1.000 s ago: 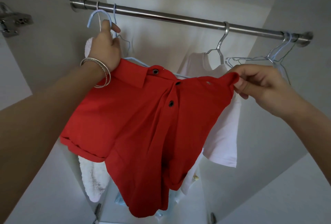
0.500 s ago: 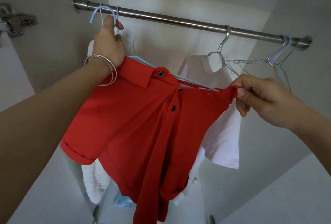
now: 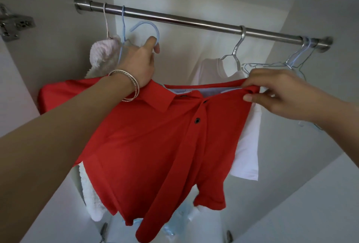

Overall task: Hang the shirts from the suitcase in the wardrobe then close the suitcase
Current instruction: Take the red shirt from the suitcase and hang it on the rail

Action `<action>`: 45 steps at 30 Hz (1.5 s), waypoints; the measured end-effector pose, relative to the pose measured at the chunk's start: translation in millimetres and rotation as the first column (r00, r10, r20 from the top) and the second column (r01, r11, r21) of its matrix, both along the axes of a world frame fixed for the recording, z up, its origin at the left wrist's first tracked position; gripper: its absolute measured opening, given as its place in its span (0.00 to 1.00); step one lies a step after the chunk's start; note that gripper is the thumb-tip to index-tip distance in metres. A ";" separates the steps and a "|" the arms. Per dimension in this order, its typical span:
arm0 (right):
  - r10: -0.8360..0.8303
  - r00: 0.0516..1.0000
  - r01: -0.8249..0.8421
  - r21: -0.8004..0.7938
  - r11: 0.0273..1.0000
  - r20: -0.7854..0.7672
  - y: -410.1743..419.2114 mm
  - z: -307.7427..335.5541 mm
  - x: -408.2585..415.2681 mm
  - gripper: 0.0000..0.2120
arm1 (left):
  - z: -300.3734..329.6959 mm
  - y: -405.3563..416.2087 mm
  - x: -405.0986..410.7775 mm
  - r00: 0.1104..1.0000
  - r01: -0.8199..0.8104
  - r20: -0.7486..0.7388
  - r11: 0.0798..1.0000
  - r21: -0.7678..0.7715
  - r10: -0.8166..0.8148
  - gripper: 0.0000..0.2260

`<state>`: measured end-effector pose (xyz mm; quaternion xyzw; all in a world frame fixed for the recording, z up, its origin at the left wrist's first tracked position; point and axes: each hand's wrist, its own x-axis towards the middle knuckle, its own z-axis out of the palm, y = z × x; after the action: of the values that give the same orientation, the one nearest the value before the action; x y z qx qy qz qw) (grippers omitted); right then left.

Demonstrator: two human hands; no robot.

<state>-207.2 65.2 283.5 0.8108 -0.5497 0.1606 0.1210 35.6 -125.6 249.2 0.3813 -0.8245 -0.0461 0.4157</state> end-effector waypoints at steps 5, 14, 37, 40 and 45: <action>0.078 0.994 -0.072 -0.083 0.994 0.071 -17.3 -9.4 36.2 0.11 | 8.6 15.6 -22.4 0.993 0.010 -0.120 1.000 0.003 -0.010 0.12; -0.431 0.843 0.445 0.033 0.895 0.322 -39.1 -53.3 43.4 0.26 | 19.8 25.7 -35.9 0.934 0.144 -0.332 0.990 0.002 -0.135 0.12; -0.103 0.609 0.389 -0.183 0.903 0.787 3.1 -35.6 -63.6 0.16 | -9.6 -2.8 -1.4 0.973 0.187 0.140 0.982 -0.019 -0.182 0.14; -0.053 0.705 0.364 -0.297 0.883 0.707 1.4 -28.6 -52.6 0.20 | -13.5 -3.5 -12.4 0.957 0.245 0.164 0.969 -0.012 -0.240 0.13; 0.006 0.673 0.020 -0.026 0.999 0.739 5.2 -27.0 -27.4 0.17 | -16.4 -4.8 -18.7 0.958 0.273 0.092 0.962 0.012 -0.273 0.13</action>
<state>-234.6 70.4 256.5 0.6724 -0.5523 0.4829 -0.0978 16.9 -130.4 232.9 0.2654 -0.8876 -0.0852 0.3668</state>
